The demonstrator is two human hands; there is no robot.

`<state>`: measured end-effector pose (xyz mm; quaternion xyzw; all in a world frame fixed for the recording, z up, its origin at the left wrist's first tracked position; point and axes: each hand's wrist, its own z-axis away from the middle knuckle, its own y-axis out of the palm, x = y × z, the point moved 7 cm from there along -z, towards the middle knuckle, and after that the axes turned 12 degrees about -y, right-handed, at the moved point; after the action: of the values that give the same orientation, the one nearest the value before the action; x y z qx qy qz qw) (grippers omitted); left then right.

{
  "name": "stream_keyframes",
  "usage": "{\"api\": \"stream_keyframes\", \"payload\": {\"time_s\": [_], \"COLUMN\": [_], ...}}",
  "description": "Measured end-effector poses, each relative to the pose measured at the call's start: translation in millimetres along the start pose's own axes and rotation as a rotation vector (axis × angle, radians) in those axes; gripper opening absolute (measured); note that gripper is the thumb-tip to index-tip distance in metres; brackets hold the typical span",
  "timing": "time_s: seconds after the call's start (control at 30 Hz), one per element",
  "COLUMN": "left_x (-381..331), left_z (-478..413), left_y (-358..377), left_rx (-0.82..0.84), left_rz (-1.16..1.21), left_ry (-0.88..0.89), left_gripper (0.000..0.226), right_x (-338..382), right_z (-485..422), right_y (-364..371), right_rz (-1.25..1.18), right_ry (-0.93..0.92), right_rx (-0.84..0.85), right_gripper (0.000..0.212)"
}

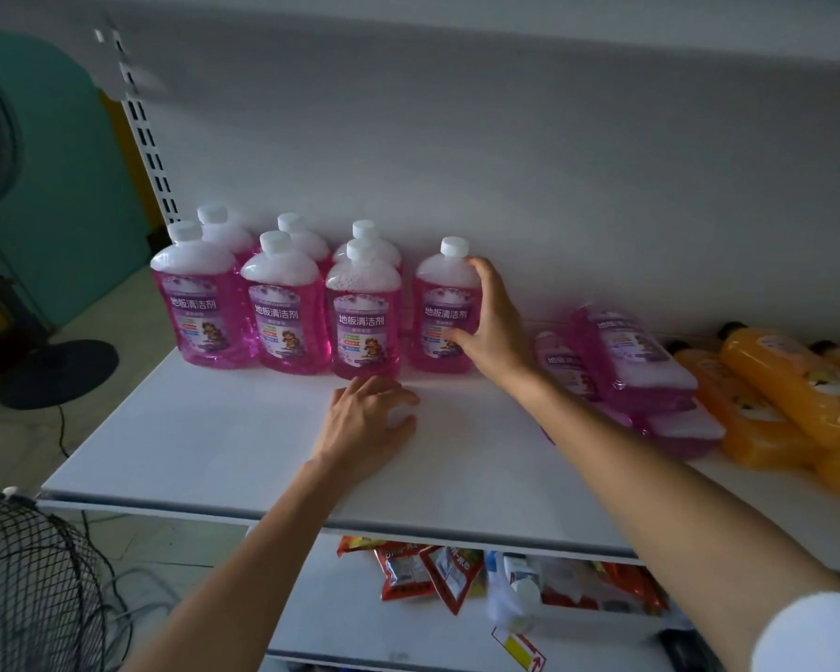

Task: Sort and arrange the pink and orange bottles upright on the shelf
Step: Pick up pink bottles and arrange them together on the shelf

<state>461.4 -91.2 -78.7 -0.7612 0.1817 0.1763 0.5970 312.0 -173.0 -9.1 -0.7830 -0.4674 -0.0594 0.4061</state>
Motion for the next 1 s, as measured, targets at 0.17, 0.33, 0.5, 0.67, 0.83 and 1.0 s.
{"api": "stream_keyframes", "payload": {"time_s": [0.17,0.33,0.5,0.67,0.83,1.0], "left_x": [-2,-2,-6,-16,-62,-120], "left_z": [-1,-2,-2,2,-9,-26], "left_y": [-3,-6,-7,-5,1,13], "left_rx": [0.011,0.013,0.017,0.01,0.036,0.064], "left_rz": [0.022,0.038,0.015,-0.016,0.181,0.35], "left_ry": [-0.015,-0.037,-0.043,-0.042,-0.078,-0.139], "left_gripper": [0.046,0.046,0.052,0.033,0.03,0.031], "right_x": [-6,-6,-7,-11,-24,-62], "right_z": [-13,-20,-26,-37,-37,-25], "right_y": [7,10,4,-13,-55,-117], "right_rz": [0.073,0.228,0.314,0.316,0.252,0.182], "right_ry": [0.006,-0.032,-0.039,0.04,0.027,0.127], "right_rx": [0.011,0.015,0.136,0.31,0.339,0.28], "right_gripper": [0.087,0.089,0.088,0.07,0.067,0.061]}}
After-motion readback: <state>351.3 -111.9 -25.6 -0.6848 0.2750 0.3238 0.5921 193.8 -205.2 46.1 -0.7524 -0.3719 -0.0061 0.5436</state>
